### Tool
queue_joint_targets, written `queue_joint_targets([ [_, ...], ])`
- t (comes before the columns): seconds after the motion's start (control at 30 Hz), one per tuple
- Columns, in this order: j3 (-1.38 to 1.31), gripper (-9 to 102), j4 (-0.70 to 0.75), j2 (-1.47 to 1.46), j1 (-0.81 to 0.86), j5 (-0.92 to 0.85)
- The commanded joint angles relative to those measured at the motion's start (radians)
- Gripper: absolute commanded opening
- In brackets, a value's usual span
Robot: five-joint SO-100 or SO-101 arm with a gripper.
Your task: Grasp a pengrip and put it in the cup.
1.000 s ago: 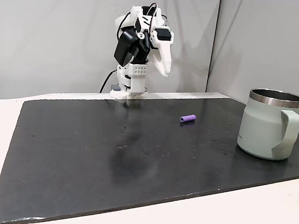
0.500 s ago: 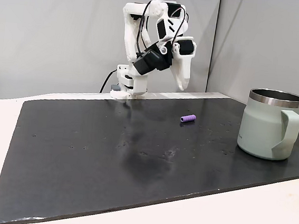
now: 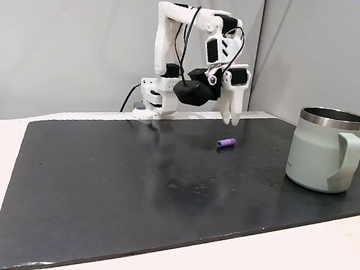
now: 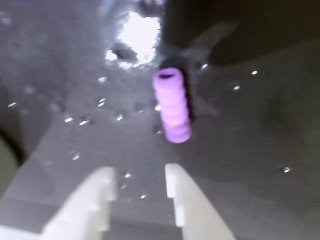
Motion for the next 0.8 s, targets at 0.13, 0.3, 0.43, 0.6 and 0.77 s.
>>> queue_joint_targets([
  [0.13, -0.061, 18, 0.032, -0.051, 0.006, 0.015],
  [0.3, -0.077, 19, 0.034, -0.115, 0.020, 0.017],
  [0.43, -0.083, 19, 0.021, -0.146, 0.006, 0.012],
  [0.6, -0.097, 19, 0.014, -0.176, -0.014, 0.002],
  [0.77, -0.106, 18, 0.005, -0.209, -0.017, -0.002],
])
